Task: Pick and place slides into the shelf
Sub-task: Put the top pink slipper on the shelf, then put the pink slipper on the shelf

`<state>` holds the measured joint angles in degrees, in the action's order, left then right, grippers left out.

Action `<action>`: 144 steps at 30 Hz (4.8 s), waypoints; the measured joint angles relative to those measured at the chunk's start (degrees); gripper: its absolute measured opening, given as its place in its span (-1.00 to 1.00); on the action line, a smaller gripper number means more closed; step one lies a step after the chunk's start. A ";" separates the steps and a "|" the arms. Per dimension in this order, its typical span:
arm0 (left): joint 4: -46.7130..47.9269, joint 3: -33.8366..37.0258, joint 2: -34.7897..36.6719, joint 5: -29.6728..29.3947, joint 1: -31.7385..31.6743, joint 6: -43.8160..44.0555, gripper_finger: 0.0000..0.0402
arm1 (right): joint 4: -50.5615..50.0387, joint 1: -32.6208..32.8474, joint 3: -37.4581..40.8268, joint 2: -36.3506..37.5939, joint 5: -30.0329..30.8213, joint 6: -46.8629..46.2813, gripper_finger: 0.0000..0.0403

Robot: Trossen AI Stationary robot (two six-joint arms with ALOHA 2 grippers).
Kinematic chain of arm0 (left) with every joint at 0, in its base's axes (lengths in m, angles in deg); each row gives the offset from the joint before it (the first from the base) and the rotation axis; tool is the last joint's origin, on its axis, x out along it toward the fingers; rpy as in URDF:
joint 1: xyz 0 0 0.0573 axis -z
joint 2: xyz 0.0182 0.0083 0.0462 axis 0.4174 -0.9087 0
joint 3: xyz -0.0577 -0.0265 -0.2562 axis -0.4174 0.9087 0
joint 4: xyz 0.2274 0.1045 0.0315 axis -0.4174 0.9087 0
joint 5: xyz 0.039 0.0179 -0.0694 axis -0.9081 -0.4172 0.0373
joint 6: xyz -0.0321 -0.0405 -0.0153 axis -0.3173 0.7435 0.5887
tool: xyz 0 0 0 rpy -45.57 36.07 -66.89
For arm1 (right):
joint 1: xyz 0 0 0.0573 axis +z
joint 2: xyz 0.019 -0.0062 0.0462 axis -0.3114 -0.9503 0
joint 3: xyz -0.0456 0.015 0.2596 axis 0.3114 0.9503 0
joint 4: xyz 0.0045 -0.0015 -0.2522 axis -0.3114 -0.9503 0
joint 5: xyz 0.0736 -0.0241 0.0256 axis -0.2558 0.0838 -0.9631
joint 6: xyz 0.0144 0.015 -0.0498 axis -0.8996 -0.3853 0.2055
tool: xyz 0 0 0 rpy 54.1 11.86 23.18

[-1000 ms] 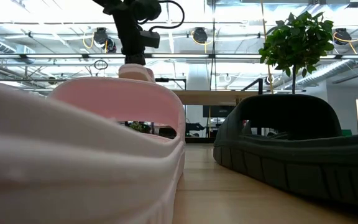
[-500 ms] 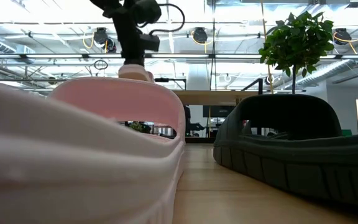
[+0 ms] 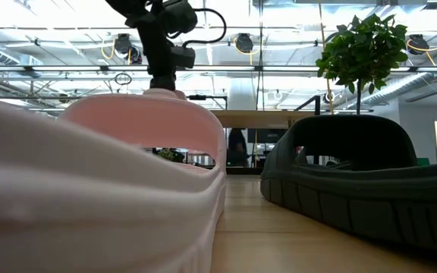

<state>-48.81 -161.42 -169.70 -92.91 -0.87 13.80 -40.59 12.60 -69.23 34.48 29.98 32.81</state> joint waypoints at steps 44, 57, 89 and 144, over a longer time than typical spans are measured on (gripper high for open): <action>3.54 -0.02 0.00 0.44 -0.28 1.95 -0.46 | 0.00 0.00 0.00 0.00 0.00 0.20 -0.65; 3.87 -0.23 0.00 -0.54 1.29 2.29 -0.28 | -0.02 0.00 0.00 0.00 0.00 0.20 -0.65; 44.59 -23.17 0.04 10.03 37.09 29.98 -0.25 | -0.04 0.00 0.00 0.02 -0.20 -0.22 -0.65; 19.99 -23.09 -23.98 29.95 59.38 73.37 -0.26 | -8.17 0.02 0.00 0.02 -0.50 -1.97 -0.65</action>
<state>-28.82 -184.51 -193.68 -62.97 58.52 87.17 -48.76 12.62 -69.23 34.50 29.47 30.84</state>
